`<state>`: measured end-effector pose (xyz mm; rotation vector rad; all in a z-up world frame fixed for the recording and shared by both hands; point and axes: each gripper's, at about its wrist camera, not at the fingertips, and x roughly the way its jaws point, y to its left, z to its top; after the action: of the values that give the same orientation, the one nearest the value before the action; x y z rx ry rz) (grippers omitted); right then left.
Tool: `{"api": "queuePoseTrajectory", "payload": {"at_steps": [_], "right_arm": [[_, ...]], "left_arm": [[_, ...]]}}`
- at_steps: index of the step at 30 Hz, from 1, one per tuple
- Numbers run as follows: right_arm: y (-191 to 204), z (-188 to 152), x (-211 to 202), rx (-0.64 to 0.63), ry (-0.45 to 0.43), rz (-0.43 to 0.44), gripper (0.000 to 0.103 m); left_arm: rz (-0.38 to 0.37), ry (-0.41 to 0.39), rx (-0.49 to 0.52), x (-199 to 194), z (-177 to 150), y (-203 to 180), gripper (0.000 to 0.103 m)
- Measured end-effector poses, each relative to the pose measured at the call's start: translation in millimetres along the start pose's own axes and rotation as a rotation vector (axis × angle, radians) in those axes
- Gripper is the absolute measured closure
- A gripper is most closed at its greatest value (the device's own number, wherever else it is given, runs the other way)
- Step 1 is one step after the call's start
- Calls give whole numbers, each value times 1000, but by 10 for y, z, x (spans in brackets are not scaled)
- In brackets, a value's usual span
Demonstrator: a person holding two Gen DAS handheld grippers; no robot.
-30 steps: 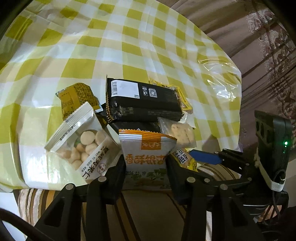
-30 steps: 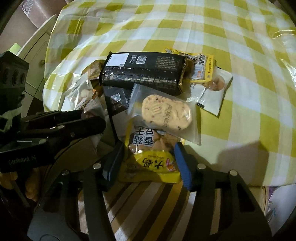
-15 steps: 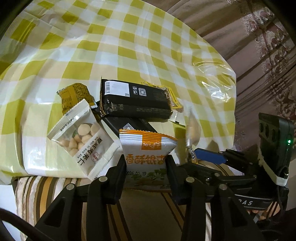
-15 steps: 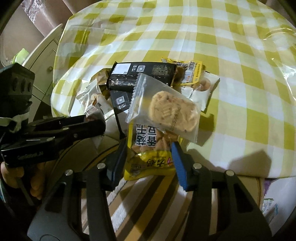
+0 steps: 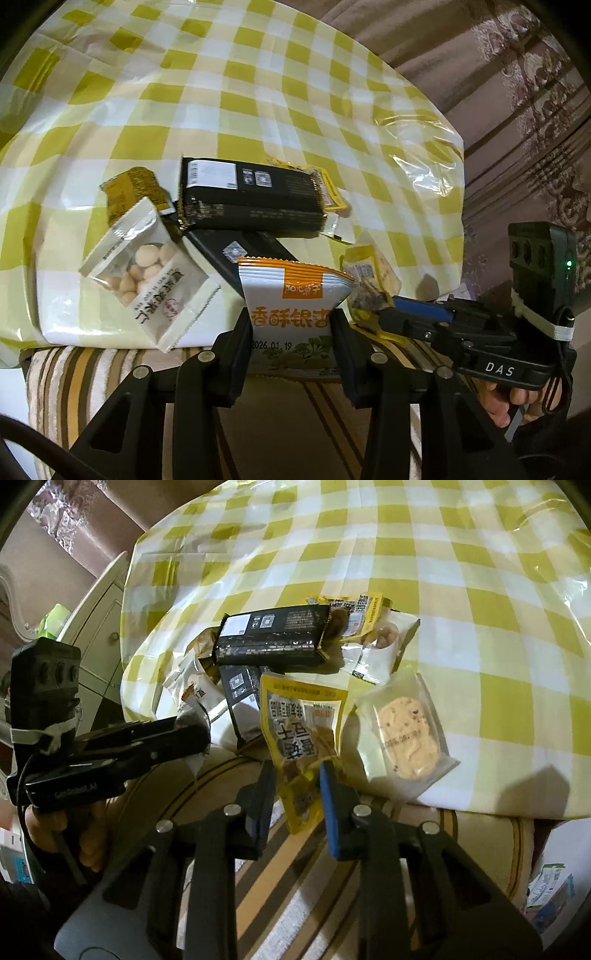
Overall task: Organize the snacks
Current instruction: 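Grasp the orange-white biscuit packet with the left gripper while the right gripper grasps a yellow packet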
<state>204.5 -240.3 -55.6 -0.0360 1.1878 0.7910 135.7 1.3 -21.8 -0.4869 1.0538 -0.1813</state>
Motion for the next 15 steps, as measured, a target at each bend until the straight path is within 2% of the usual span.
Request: {"api": "queuePoseTrajectory", "payload": {"at_steps": [2, 5, 8, 15], "right_arm": [[-8, -1, -11, 2, -1, -7, 76], [-43, -12, 3, -10, 14, -89, 77], [-115, -11, 48, 8, 33, -54, 78], [15, 107, 178, -81, 39, -93, 78]], "left_arm": [[-2, 4, 3, 14, 0, -27, 62], [-5, 5, 8, 22, -3, -65, 62], [-8, 9, 9, 39, -10, -74, 62], [-12, 10, 4, 39, -5, -66, 62]]}}
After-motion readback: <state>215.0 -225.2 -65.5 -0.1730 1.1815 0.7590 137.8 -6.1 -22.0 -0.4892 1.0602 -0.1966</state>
